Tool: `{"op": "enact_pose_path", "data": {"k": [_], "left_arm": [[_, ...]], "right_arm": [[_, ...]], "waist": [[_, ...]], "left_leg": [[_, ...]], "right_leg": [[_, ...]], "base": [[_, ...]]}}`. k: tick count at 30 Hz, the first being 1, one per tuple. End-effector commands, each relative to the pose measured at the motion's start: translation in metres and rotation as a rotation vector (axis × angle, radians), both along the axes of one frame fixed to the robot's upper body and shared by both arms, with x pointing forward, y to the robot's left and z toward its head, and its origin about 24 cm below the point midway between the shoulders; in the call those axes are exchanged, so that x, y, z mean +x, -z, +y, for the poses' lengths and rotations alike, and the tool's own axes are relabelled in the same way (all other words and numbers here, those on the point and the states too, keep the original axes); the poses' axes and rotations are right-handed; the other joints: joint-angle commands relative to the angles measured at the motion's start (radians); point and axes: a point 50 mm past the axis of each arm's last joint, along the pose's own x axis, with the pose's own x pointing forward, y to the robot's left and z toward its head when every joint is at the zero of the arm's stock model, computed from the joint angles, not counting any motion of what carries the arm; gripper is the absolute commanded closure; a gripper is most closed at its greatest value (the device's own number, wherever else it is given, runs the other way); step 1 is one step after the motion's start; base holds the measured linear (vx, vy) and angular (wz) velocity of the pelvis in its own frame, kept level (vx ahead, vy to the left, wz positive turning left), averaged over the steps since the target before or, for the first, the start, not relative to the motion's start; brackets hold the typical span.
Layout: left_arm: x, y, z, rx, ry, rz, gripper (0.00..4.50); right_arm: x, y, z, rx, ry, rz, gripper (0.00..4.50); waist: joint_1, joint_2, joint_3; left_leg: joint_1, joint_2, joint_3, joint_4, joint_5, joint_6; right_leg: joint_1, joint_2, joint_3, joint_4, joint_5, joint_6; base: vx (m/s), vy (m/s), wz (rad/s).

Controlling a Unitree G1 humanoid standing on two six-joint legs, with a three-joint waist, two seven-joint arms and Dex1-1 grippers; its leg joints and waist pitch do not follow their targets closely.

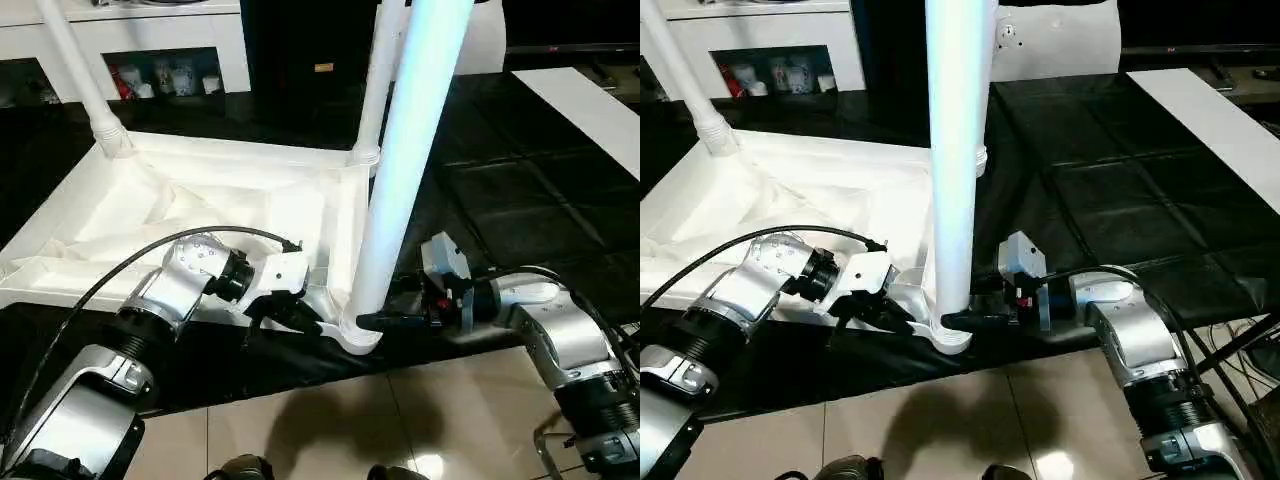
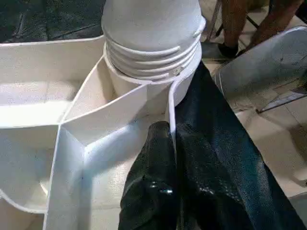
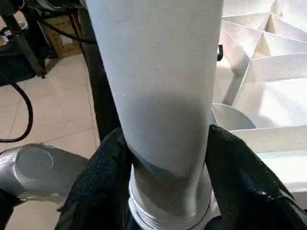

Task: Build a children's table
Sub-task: Rotate leg to tighten

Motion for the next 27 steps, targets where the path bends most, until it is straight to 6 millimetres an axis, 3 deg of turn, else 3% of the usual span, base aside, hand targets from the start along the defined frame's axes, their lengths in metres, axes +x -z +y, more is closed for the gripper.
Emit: {"op": "enact_pose_path", "data": {"k": [1, 7, 8, 11, 12, 14, 16, 17, 19, 20, 22, 24, 27], "left_arm": [[-0.007, 0.012, -0.002, 0.088, 0.070, 0.044, 4.50], [-0.004, 0.014, -0.001, 0.084, 0.015, 0.052, 4.50], [-0.001, 0.014, -0.002, 0.081, -0.028, 0.051, 4.50], [0.005, 0.013, -0.006, 0.056, -0.130, 0.052, 4.50], [0.009, 0.011, -0.011, 0.017, -0.205, 0.057, 4.50], [0.018, 0.004, -0.026, -0.077, -0.357, 0.056, 4.50], [0.021, 0.002, -0.031, -0.104, -0.412, 0.053, 4.50], [0.027, -0.001, -0.041, -0.150, -0.516, 0.048, 4.50], [0.029, -0.003, -0.046, -0.171, -0.562, 0.044, 4.50], [0.034, -0.006, -0.056, -0.208, -0.649, 0.040, 4.50], [0.037, -0.008, -0.063, -0.239, -0.726, 0.027, 4.50], [0.044, -0.015, -0.073, -0.298, -0.868, -0.011, 4.50], [0.045, -0.020, -0.081, -0.327, -0.922, -0.048, 4.50]], "right_arm": [[-0.004, 0.004, 0.001, 0.000, -0.042, 0.039, 2.50], [-0.009, 0.007, 0.004, 0.016, -0.052, 0.069, 2.59], [-0.011, 0.008, 0.007, 0.037, -0.030, 0.084, 2.59], [-0.011, 0.010, 0.013, 0.063, 0.055, 0.105, 2.59], [-0.009, 0.013, 0.018, 0.077, 0.134, 0.116, 2.59], [-0.002, 0.020, 0.031, 0.066, 0.314, 0.122, 2.59], [-0.001, 0.023, 0.036, 0.060, 0.360, 0.128, 2.59], [0.004, 0.026, 0.046, 0.070, 0.464, 0.160, 2.59], [0.007, 0.027, 0.052, 0.079, 0.514, 0.180, 2.59], [0.013, 0.028, 0.061, 0.081, 0.622, 0.207, 2.59], [0.019, 0.028, 0.069, 0.077, 0.703, 0.220, 2.59], [0.029, 0.025, 0.082, 0.090, 0.799, 0.248, 2.59], [0.035, 0.022, 0.087, 0.090, 0.859, 0.244, 2.59]], "waist": [[-0.005, -0.011, -0.063], [-0.003, -0.009, -0.060], [-0.001, -0.005, -0.057], [-0.001, -0.007, -0.054], [-0.004, -0.006, -0.045], [-0.013, -0.006, -0.041], [-0.022, -0.006, -0.037], [-0.025, -0.007, -0.038], [-0.040, -0.007, -0.037], [-0.056, -0.005, -0.036], [-0.069, -0.007, -0.038], [-0.077, -0.002, -0.039], [-0.082, -0.010, -0.044]], "left_leg": [[0.017, 0.043, -0.011, -0.059, -0.166, 0.079], [0.019, 0.043, -0.012, -0.062, -0.194, 0.065], [0.020, 0.044, -0.012, -0.064, -0.201, 0.060], [0.022, 0.044, -0.012, -0.067, -0.222, 0.052], [0.023, 0.042, -0.015, -0.075, -0.277, 0.026], [0.026, 0.040, -0.021, -0.080, -0.329, -0.007], [0.028, 0.035, -0.028, -0.082, -0.366, -0.026], [0.029, 0.034, -0.031, -0.083, -0.375, -0.026], [0.025, 0.031, -0.037, -0.086, -0.389, -0.031], [0.020, 0.031, -0.041, -0.089, -0.400, -0.034], [0.018, 0.028, -0.043, -0.089, -0.406, -0.029], [0.017, 0.026, -0.043, -0.088, -0.407, -0.028], [0.014, 0.025, -0.037, -0.086, -0.366, 0.001]], "right_leg": [[0.046, -0.049, 0.034, -0.050, -0.178, -0.255], [0.045, -0.049, 0.034, -0.055, -0.221, -0.244], [0.044, -0.049, 0.035, -0.057, -0.227, -0.244], [0.042, -0.049, 0.036, -0.062, -0.257, -0.237], [0.038, -0.050, 0.037, -0.070, -0.345, -0.218], [0.034, -0.054, 0.038, -0.082, -0.460, -0.182], [0.032, -0.056, 0.033, -0.093, -0.555, -0.142], [0.032, -0.057, 0.032, -0.097, -0.583, -0.128], [0.033, -0.056, 0.026, -0.103, -0.615, -0.107], [0.030, -0.053, 0.026, -0.102, -0.600, -0.105], [0.031, -0.052, 0.025, -0.104, -0.591, -0.101], [0.028, -0.050, 0.025, -0.107, -0.563, -0.110], [0.032, -0.046, 0.030, -0.104, -0.468, -0.128]], "base": [[0.000, 0.000, 0.00], [0.000, 0.000, 0.00], [0.000, 0.000, 0.00], [0.000, 0.000, 0.00], [0.000, 0.000, 0.00], [0.000, 0.000, 0.00], [-0.025, 0.001, -0.02], [0.000, 0.000, 0.00], [0.000, 0.000, 0.00], [0.000, 0.000, 0.00], [0.000, 0.000, 0.00], [0.000, 0.000, 0.00], [0.000, 0.000, 0.00]]}}
